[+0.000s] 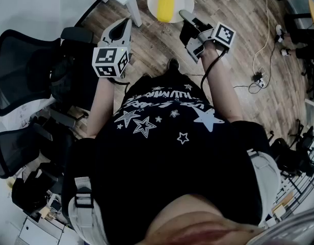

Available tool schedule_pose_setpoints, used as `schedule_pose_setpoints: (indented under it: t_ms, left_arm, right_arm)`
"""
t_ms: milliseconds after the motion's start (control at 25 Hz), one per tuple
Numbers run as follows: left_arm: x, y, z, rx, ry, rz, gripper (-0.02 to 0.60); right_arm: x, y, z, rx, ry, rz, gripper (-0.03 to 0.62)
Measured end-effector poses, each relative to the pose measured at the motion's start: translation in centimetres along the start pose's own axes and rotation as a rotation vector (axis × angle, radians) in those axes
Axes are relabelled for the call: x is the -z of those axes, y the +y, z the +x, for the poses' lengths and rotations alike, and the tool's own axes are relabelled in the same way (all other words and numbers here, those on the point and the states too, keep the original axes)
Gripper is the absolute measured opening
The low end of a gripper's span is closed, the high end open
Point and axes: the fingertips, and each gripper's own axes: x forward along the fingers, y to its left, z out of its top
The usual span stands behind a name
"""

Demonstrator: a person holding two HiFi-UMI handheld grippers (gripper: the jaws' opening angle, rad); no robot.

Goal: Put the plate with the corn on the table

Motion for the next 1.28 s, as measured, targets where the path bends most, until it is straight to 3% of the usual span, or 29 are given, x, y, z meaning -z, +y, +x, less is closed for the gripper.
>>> schedule_pose_setpoints:
  t_ms: [400,640,1280]
  left_arm:
    - [0.5,0.1,0.4,-0.003,0.010,-0.010,0.006]
    - [-0.6,-1.8,3.3,-0.016,0.025,-0.002,0.006]
    - [-0.9,-3.6,7.7,-0.144,0.015,-0.011,0.006]
  right_arm:
    - [0.1,0.2,0.3,-0.010,0.007,0.007,0.032]
    - [-3.4,0.4,-0.5,-0.027,0.026,-0.011,0.035]
    - [-9.0,-1.0,0.4,-0.077,0.145,-0.016,0.035]
